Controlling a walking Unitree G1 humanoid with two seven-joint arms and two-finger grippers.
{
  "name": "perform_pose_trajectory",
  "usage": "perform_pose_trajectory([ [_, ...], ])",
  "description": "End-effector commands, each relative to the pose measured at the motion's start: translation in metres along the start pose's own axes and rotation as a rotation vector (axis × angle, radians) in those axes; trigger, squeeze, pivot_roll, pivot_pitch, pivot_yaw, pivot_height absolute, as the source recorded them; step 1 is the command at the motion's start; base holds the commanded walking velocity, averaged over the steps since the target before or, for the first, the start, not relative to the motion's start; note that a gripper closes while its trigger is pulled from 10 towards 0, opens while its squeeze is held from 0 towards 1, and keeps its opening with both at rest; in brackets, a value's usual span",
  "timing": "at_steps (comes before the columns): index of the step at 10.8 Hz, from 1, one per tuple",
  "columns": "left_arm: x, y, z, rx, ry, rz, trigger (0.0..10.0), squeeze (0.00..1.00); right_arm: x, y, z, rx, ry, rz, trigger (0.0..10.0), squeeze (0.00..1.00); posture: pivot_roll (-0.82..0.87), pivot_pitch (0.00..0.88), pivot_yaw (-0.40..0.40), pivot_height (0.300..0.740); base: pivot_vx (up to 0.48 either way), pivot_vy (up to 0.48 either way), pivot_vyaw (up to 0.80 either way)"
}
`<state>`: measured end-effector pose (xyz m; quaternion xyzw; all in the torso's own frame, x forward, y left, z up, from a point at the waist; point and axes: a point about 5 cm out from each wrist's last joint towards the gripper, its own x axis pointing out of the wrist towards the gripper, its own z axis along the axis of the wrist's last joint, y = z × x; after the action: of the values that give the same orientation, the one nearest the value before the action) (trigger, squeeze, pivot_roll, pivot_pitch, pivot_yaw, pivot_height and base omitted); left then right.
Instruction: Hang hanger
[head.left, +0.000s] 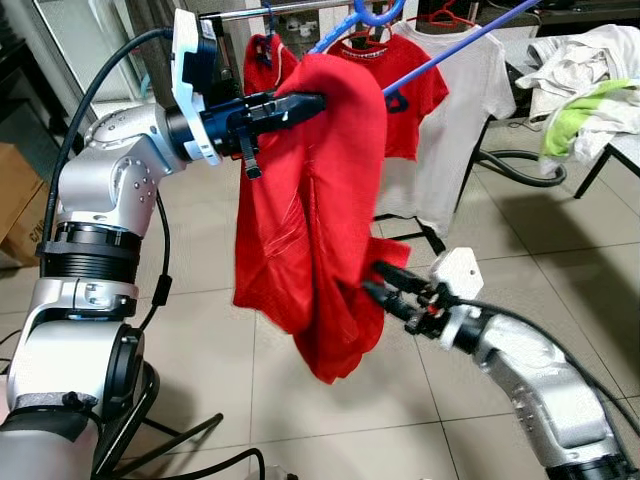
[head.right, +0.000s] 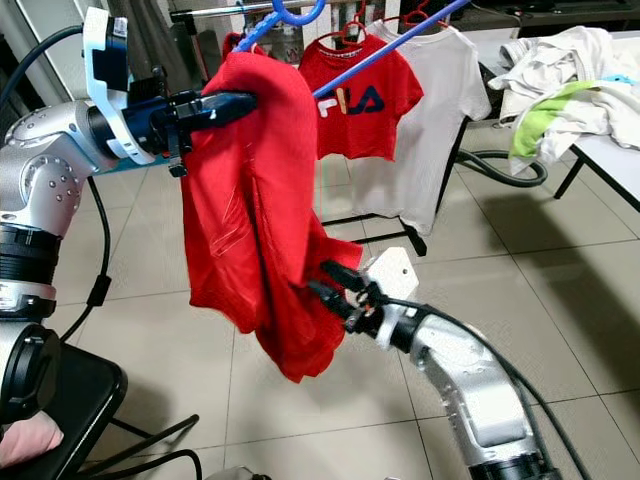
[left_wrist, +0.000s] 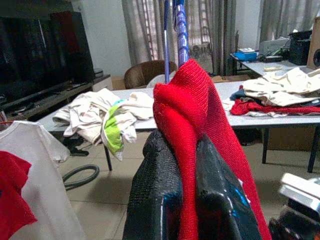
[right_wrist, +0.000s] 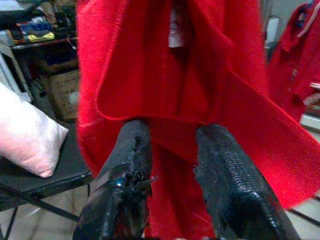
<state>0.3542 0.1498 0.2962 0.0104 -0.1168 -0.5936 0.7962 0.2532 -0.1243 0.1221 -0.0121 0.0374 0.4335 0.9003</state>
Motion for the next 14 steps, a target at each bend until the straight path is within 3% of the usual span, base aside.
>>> perform_pose_trajectory([
  [1,-0.002,0.001,0.006,0.023,-0.028,0.013,0.0,0.0,0.008,0.008,0.004,-0.038,-0.021,0.044,10.0,1.0,-0.05,0.0,0.118,0.74,0.0,0.0,0.0],
  [4,-0.003,0.001,0.005,0.022,-0.023,0.014,0.0,0.0,0.009,0.013,0.005,-0.159,0.004,0.059,10.0,1.0,-0.04,0.0,0.112,0.74,0.0,0.0,0.0],
  [5,-0.004,0.001,0.003,0.021,-0.015,0.016,0.0,0.0,0.012,0.012,0.001,-0.286,0.064,0.029,10.0,0.0,-0.04,0.0,0.109,0.74,0.0,0.0,0.0],
  [8,-0.002,0.0,0.002,0.016,-0.02,0.015,0.0,0.0,0.033,0.016,-0.008,-0.258,0.089,-0.11,10.0,0.0,-0.04,0.0,0.11,0.74,0.0,0.0,0.0],
  [11,0.0,-0.001,0.002,0.012,-0.025,0.008,0.0,0.0,0.047,0.024,-0.015,-0.248,0.109,-0.099,10.0,0.0,-0.04,0.0,0.114,0.74,0.0,0.0,0.0],
  [12,0.001,-0.002,0.002,0.013,-0.027,0.007,0.0,0.0,0.05,0.025,-0.016,-0.23,0.105,-0.096,7.1,0.0,-0.04,0.0,0.114,0.74,0.0,0.0,0.0],
  [13,0.001,-0.001,0.004,0.013,-0.034,0.004,0.0,0.0,0.051,0.025,-0.017,-0.215,0.109,-0.088,1.8,0.0,-0.04,0.0,0.115,0.74,0.0,0.0,0.0],
  [14,0.001,-0.001,0.005,0.011,-0.042,0.001,0.0,0.0,0.051,0.024,-0.02,-0.212,0.116,-0.087,0.0,0.0,-0.04,0.0,0.115,0.74,0.0,0.0,0.0],
])
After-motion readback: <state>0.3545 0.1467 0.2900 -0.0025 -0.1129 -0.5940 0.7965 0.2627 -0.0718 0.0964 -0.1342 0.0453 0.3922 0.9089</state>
